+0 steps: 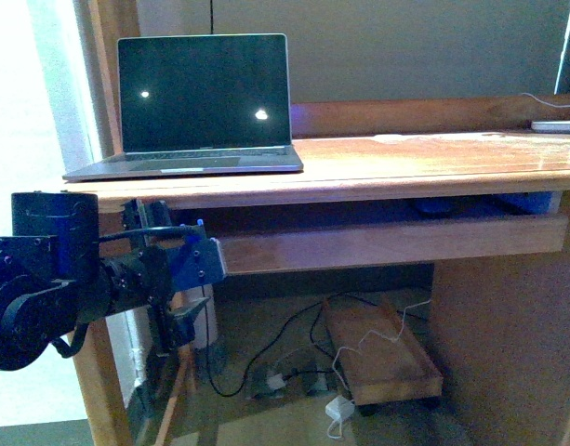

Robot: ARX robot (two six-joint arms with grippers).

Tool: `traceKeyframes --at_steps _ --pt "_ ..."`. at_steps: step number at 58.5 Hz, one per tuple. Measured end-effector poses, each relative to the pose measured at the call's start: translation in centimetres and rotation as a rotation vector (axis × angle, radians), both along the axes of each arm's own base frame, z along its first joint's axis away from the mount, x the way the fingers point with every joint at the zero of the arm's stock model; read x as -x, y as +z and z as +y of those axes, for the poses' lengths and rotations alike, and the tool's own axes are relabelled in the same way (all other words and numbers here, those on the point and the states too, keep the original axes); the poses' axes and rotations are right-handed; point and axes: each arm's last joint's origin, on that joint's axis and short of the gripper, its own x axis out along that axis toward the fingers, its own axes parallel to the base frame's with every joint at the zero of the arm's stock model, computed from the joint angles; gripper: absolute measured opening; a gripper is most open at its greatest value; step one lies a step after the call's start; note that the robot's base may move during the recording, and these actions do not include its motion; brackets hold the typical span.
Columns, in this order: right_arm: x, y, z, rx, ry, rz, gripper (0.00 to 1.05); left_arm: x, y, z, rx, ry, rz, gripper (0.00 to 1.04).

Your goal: Place mouse

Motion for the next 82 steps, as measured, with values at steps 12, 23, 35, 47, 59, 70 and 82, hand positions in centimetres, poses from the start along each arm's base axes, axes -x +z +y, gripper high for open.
traceKeyframes --at_steps 12,23,35,47,59,70,82 --pt "0.0 0.0 0.0 0.0 0.0 0.0 0.97 1.8 2.1 -0.9 0.07 0.051 0.258 0.97" --pt "0.0 0.0 0.0 0.0 0.0 0.0 0.97 5.6 3.2 -1.6 0.138 0.032 0.457 0.97" --pt "0.0 0.0 0.0 0.0 0.0 0.0 0.97 10.0 4.5 -3.5 0.286 -0.036 0.648 0.97" --pt "0.0 0.0 0.0 0.0 0.0 0.0 0.97 13.7 5.7 -4.7 0.496 -0.087 0.807 0.97" --pt "0.0 0.0 0.0 0.0 0.0 0.0 0.97 15.2 10.6 -5.0 1.023 -0.023 0.783 0.97" --pt "0.0 0.0 0.0 0.0 0.0 0.0 0.97 17.4 13.7 -2.8 1.252 0.209 0.627 0.97" --pt "0.0 0.0 0.0 0.0 0.0 0.0 0.97 22.1 13.0 0.2 1.308 0.432 0.478 0.97"
